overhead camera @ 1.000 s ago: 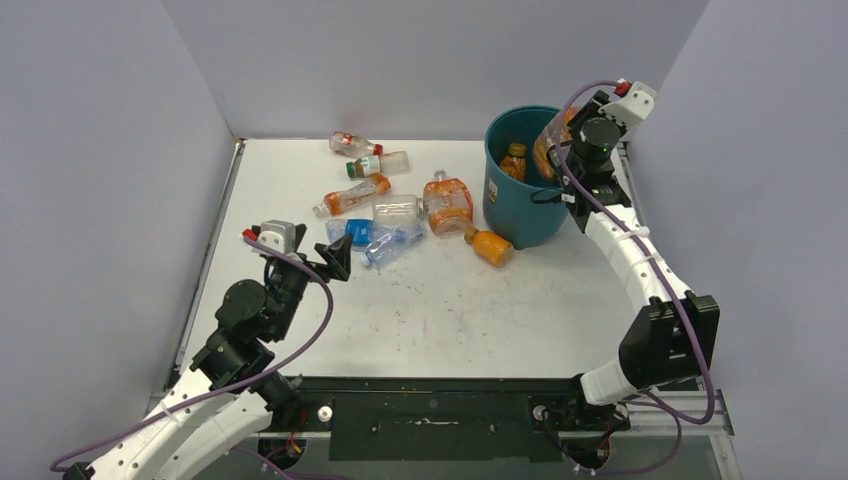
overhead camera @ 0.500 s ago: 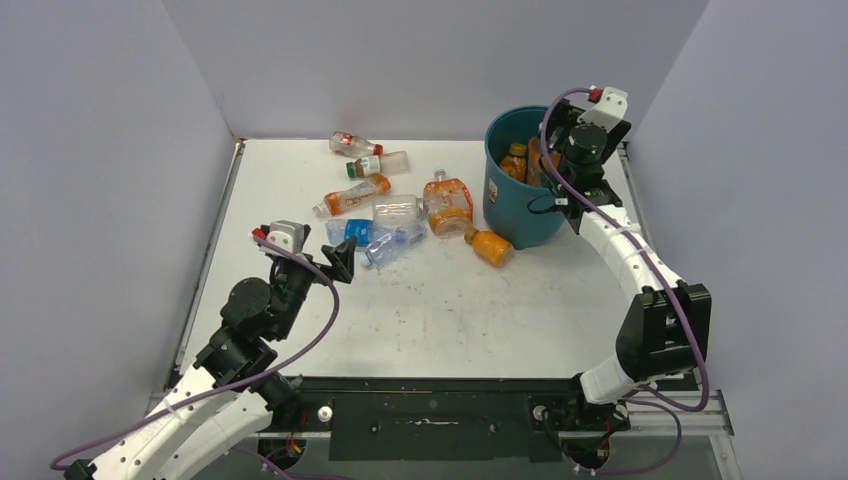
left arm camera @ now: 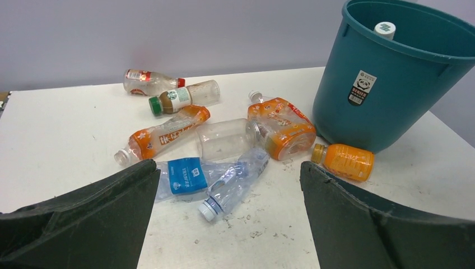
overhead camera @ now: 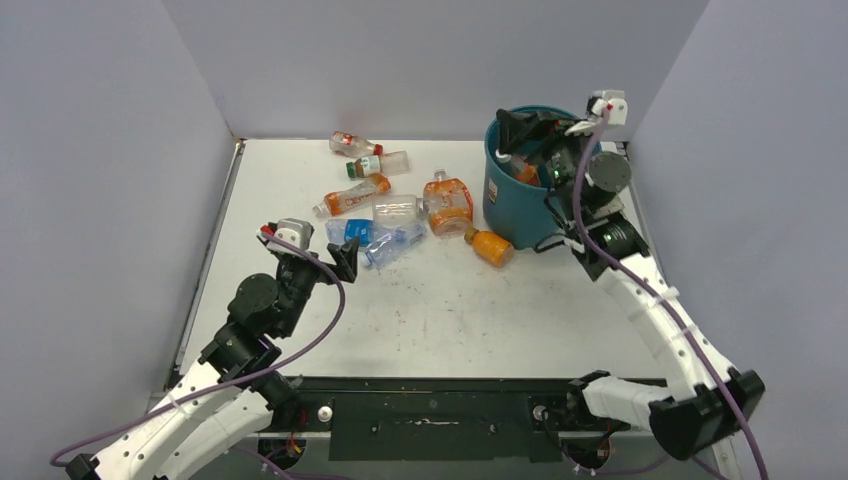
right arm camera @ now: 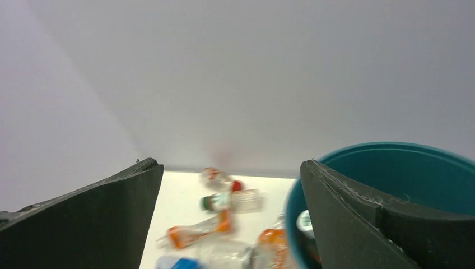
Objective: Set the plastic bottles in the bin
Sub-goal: Place the plastic bottle in the trash bin, then pick up the plastic bottle at the center of the board.
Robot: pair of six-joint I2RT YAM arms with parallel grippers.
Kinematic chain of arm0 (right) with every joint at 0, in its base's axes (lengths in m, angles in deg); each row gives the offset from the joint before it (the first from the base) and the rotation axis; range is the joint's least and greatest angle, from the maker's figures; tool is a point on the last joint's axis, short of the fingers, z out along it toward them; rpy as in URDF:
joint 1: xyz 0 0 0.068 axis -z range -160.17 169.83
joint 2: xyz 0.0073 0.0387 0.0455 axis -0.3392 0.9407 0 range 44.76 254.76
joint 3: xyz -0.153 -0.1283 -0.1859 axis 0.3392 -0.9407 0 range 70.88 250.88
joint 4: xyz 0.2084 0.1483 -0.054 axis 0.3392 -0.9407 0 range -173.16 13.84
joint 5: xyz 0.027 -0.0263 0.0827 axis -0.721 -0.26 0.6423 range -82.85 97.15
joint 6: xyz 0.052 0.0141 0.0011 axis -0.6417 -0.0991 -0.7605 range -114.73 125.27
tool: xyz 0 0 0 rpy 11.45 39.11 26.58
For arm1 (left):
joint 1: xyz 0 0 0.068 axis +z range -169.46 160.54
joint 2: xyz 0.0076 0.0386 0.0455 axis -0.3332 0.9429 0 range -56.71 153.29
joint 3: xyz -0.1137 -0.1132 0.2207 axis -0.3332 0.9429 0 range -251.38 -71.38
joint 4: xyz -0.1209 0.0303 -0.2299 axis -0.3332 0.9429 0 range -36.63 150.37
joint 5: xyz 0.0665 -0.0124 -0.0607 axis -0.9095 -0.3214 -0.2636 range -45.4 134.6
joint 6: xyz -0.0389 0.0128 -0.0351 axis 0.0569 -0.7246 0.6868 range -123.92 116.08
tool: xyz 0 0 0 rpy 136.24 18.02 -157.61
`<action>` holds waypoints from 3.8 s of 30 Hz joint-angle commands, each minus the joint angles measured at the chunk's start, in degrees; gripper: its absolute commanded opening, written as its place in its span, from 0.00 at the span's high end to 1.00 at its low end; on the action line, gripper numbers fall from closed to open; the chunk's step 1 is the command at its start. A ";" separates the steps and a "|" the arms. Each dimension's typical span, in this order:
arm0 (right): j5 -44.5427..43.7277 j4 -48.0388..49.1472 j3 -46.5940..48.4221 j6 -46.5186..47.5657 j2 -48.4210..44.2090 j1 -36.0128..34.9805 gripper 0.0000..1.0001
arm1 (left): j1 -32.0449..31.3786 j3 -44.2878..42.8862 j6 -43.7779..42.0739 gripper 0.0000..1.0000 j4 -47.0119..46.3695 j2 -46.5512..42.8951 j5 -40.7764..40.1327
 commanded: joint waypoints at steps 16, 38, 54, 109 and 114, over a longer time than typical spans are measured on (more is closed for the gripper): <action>14.18 -4.26 -43.96 -10.93 -23.70 -19.34 0.05 | 0.45 -6.11 3.28 0.04 8.38 21.36 2.15; 11.86 0.04 -55.04 -13.20 -29.78 -19.41 0.08 | 11.28 -23.89 1.97 0.05 15.16 56.46 17.74; 8.29 -9.89 -52.34 -12.96 -39.58 -19.38 0.08 | 9.00 -27.79 5.03 0.19 13.06 66.25 17.48; 13.70 -15.00 -47.10 -14.44 -39.51 -19.58 0.09 | 1.99 -17.15 20.81 0.72 2.89 47.32 20.85; 16.69 -3.77 -49.59 -18.34 -34.99 -20.66 0.10 | 2.88 1.07 35.67 0.72 -20.09 29.91 25.07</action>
